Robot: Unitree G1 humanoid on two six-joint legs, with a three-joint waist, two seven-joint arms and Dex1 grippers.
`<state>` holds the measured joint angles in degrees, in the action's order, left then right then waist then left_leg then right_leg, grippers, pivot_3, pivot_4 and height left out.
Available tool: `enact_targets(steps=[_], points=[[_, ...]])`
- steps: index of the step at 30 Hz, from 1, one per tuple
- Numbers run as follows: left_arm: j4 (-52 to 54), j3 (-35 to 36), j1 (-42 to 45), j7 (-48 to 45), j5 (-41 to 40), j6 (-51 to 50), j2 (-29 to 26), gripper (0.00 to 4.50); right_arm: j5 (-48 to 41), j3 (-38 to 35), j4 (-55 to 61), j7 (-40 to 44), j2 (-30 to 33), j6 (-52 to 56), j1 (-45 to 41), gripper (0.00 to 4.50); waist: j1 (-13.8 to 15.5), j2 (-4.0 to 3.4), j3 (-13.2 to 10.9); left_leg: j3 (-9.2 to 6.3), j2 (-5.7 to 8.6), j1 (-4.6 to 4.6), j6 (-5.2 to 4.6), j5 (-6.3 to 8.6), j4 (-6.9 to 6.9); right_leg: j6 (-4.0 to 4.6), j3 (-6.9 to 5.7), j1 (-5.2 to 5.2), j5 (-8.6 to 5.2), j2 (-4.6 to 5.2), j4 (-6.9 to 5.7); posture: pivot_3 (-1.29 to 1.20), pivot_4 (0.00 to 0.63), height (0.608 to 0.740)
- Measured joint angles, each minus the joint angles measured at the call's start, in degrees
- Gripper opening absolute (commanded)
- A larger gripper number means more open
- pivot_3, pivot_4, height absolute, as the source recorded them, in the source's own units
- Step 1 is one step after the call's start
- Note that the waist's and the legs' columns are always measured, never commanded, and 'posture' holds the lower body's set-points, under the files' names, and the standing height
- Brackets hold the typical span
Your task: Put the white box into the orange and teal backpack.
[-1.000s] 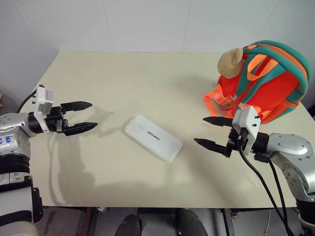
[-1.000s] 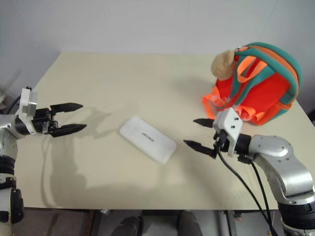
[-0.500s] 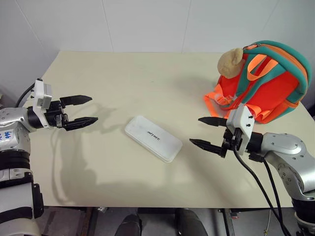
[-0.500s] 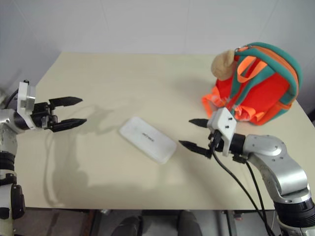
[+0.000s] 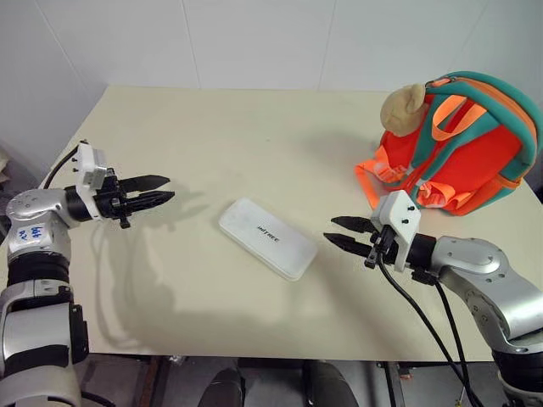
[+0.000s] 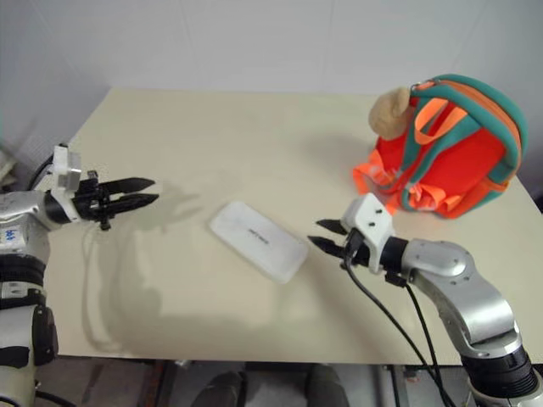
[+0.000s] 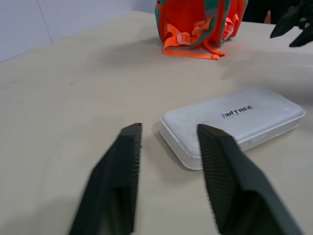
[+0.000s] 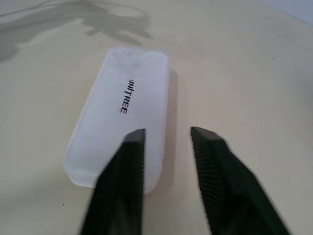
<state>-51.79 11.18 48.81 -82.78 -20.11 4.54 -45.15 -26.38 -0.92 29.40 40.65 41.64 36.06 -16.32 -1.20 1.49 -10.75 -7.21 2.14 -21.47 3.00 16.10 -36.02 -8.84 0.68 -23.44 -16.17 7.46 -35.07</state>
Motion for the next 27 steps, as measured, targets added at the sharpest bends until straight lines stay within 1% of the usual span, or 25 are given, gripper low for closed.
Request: enact_targets(steps=[2, 3, 9, 13, 18, 22, 27], points=[[-1.6, -0.21, 1.15, -0.11, 0.65, 1.12, 0.23, 0.17, 0.62, 0.07, 0.08, -0.82, 0.0, 0.48, 0.65, 0.39, -0.2, 0.0, 0.0, 0.0, -0.01, 0.0, 0.0, 0.0, 0.02, 0.0, 0.0, -0.01, 0.0, -0.01, -0.01, 0.0, 0.15, 0.74], [-3.14, -0.53, 2.22, -0.26, 1.25, 1.94, 0.55, 0.0, 1.07, 0.12, 0.32, -1.48, 0.01, 0.71, 1.32, 0.12, -0.19, 0.0, 0.0, 0.0, -0.01, 0.0, -0.01, 0.0, 0.02, 0.0, -0.01, -0.01, 0.0, -0.02, -0.02, 0.0, 0.15, 0.74], [-12.17, -2.18, 6.87, 0.0, 5.29, 6.48, 4.33, 0.0, 3.36, 1.24, 2.36, -5.4, 0.01, 5.07, 4.13, 0.12, -0.2, 0.02, 0.01, 0.01, 0.02, -0.02, -0.02, 0.01, -0.04, -0.04, 0.0, 0.0, 0.02, 0.0, -0.01, 0.0, 0.15, 0.74], [-15.57, -2.9, 8.52, 1.2, 7.56, 8.17, 5.87, 0.0, 3.96, 2.45, 4.42, -7.4, -0.03, 8.76, 5.1, 0.12, -0.32, 0.02, 0.01, -0.01, 0.0, -0.02, -0.03, 0.02, 0.0, -0.04, -0.01, -0.02, 0.02, -0.02, -0.03, 0.0, 0.15, 0.74], [-19.32, -5.8, 9.41, 6.08, 12.84, 9.71, 8.35, 0.0, 5.51, 6.85, 6.14, -9.88, -0.36, 13.42, 6.36, 0.12, -0.26, 0.04, 0.01, 0.01, 0.04, -0.04, -0.05, 0.03, -0.06, -0.08, 0.02, 0.0, 0.04, 0.01, -0.02, 0.0, 0.15, 0.74], [-21.06, -8.84, 9.43, 12.3, 17.8, 11.06, 8.8, 0.0, 6.54, 7.96, 6.16, -11.65, -0.87, 15.99, 5.96, 0.12, -0.27, 0.05, 0.01, -0.01, 0.02, -0.03, -0.05, 0.03, -0.05, -0.08, 0.01, -0.01, 0.04, -0.01, -0.04, 0.0, 0.15, 0.74], [-21.24, -8.93, 10.8, 15.05, 18.49, 10.93, 11.46, 0.0, 6.69, 9.61, 6.7, -12.05, -1.87, 18.13, 5.58, 0.12, 0.07, 0.05, 0.01, -0.01, 0.04, -0.06, -0.05, 0.03, -0.06, -0.09, 0.0, 0.0, 0.05, 0.01, 0.0, 0.0, 0.15, 0.74]])
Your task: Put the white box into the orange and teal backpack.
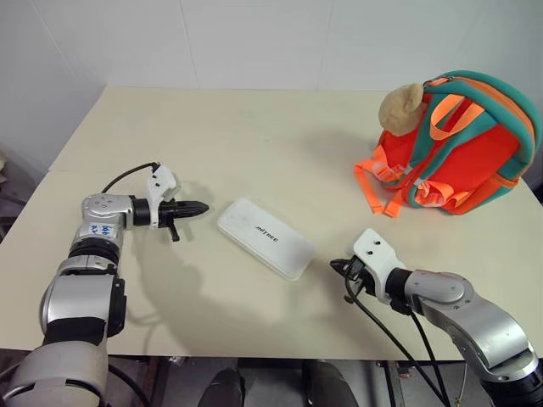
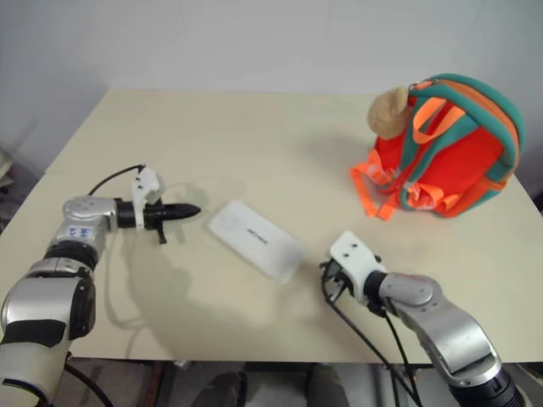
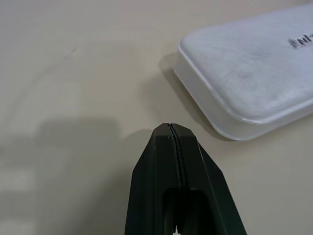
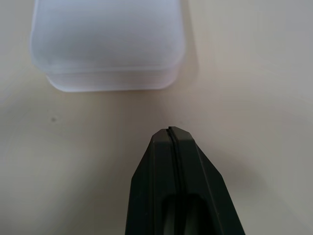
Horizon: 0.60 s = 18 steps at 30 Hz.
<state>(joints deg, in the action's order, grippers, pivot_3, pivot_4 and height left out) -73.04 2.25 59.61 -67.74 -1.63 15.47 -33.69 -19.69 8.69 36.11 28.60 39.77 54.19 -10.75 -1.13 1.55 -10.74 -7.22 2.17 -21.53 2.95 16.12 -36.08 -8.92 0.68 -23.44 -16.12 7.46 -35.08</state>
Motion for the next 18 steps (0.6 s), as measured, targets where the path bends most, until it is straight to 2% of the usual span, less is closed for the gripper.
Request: enact_targets(steps=[18], points=[[0.02, -0.18, 0.41, -1.85, 0.47, -0.44, 1.97, 0.0, 3.06, 6.24, -0.97, -0.78, -4.34, 1.94, -6.43, 0.12, -0.26, 0.02, 0.01, -0.01, 0.0, 0.0, 0.0, 0.0, 0.01, -0.01, 0.0, -0.01, 0.0, -0.01, 0.0, 0.0, 0.15, 0.74]])
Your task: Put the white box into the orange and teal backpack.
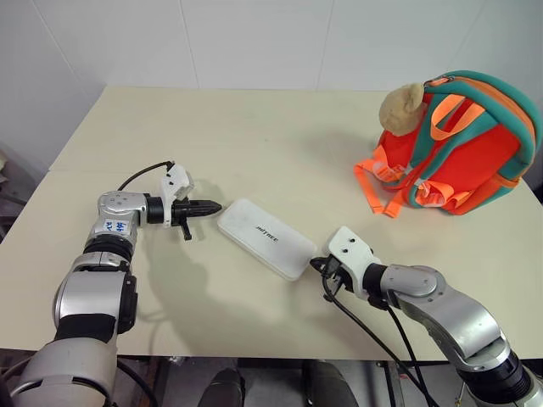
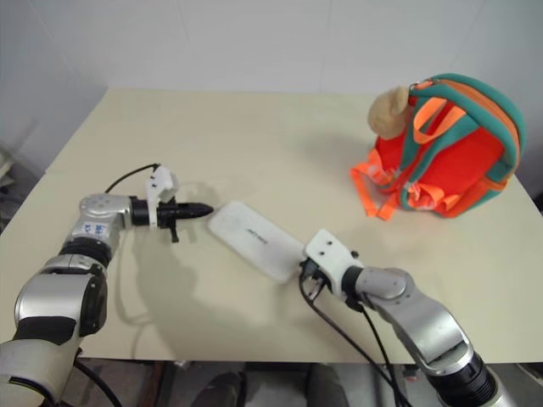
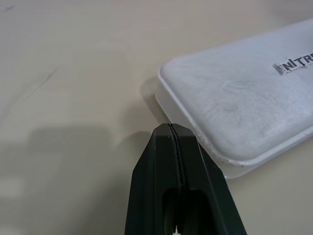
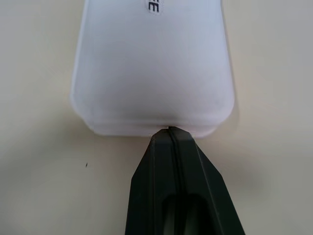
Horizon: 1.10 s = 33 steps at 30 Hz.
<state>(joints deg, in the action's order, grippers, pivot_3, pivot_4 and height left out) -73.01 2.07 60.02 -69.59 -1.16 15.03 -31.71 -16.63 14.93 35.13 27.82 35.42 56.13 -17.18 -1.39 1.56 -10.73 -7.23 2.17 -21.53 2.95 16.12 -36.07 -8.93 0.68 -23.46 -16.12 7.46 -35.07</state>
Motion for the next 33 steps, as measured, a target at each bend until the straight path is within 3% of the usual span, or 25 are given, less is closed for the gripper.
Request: enact_targets(steps=[14, 23, 33], points=[[0.14, -0.47, -0.55, 0.33, 1.04, 0.55, 1.05, 0.0, 1.25, 0.35, -0.1, 0.51, -0.06, 0.02, 0.0, 0.12, -0.05, 0.0, 0.0, 0.01, 0.0, 0.0, 0.0, 0.0, -0.02, 0.0, 0.0, 0.01, 0.0, 0.0, -0.02, 0.0, 0.15, 0.74], [3.29, -1.42, -3.42, -6.14, 1.39, 1.26, -0.26, 0.0, 2.05, 0.3, -1.89, 3.02, 1.21, 0.01, -1.05, 0.12, -0.05, 0.0, 0.01, 0.01, 0.0, 0.01, 0.0, 0.0, -0.03, 0.0, 0.0, 0.01, 0.0, 0.0, -0.02, 0.0, 0.15, 0.74], [14.22, -2.36, -9.5, -14.82, 0.33, -1.42, -1.6, 0.0, 3.59, -0.15, -5.49, 5.62, 2.98, -1.46, -3.42, 0.12, -0.1, 0.0, 0.01, 0.01, -0.01, 0.01, 0.0, 0.0, -0.02, 0.0, 0.01, 0.01, 0.0, 0.0, -0.02, 0.0, 0.15, 0.74]])
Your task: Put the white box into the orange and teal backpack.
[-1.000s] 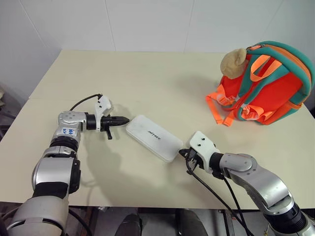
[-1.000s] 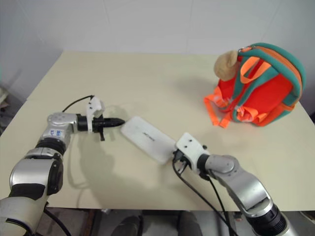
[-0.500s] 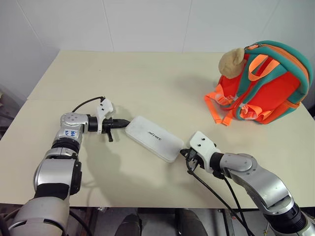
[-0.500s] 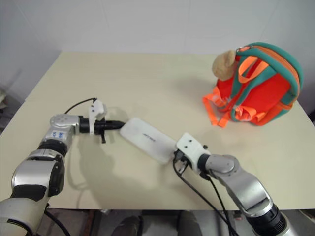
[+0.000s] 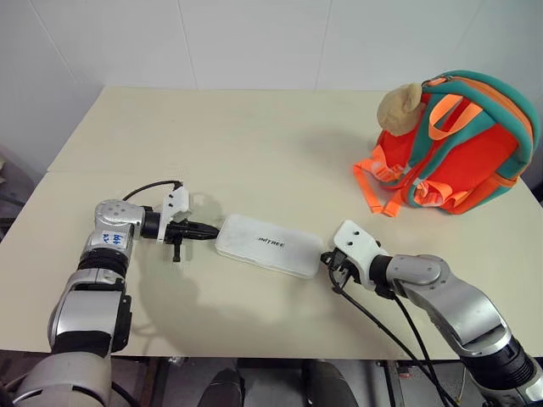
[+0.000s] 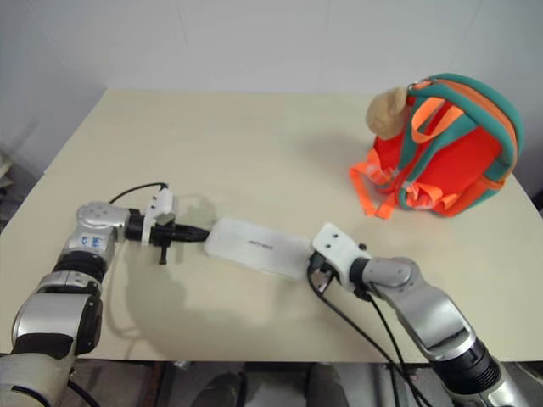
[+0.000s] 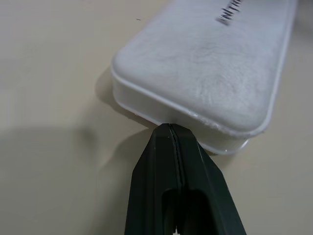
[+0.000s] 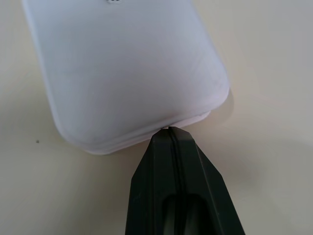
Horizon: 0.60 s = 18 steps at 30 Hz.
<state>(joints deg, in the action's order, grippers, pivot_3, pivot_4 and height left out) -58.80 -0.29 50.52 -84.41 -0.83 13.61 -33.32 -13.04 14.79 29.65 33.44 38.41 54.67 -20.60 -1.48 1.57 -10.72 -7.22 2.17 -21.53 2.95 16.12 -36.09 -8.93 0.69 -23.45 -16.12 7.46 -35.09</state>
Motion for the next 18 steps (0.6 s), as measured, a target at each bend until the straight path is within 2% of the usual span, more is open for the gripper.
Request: enact_targets(steps=[18], points=[[25.24, -3.08, -12.26, -1.6, -4.31, -14.31, -2.37, 0.0, 2.76, -0.15, -3.17, 5.12, 2.61, -3.5, -1.48, 0.12, 0.04, -0.01, 0.01, 0.0, 0.0, 0.03, -0.01, 0.0, 0.01, 0.01, 0.04, 0.01, 0.0, 0.01, 0.03, 0.0, 0.15, 0.74]])
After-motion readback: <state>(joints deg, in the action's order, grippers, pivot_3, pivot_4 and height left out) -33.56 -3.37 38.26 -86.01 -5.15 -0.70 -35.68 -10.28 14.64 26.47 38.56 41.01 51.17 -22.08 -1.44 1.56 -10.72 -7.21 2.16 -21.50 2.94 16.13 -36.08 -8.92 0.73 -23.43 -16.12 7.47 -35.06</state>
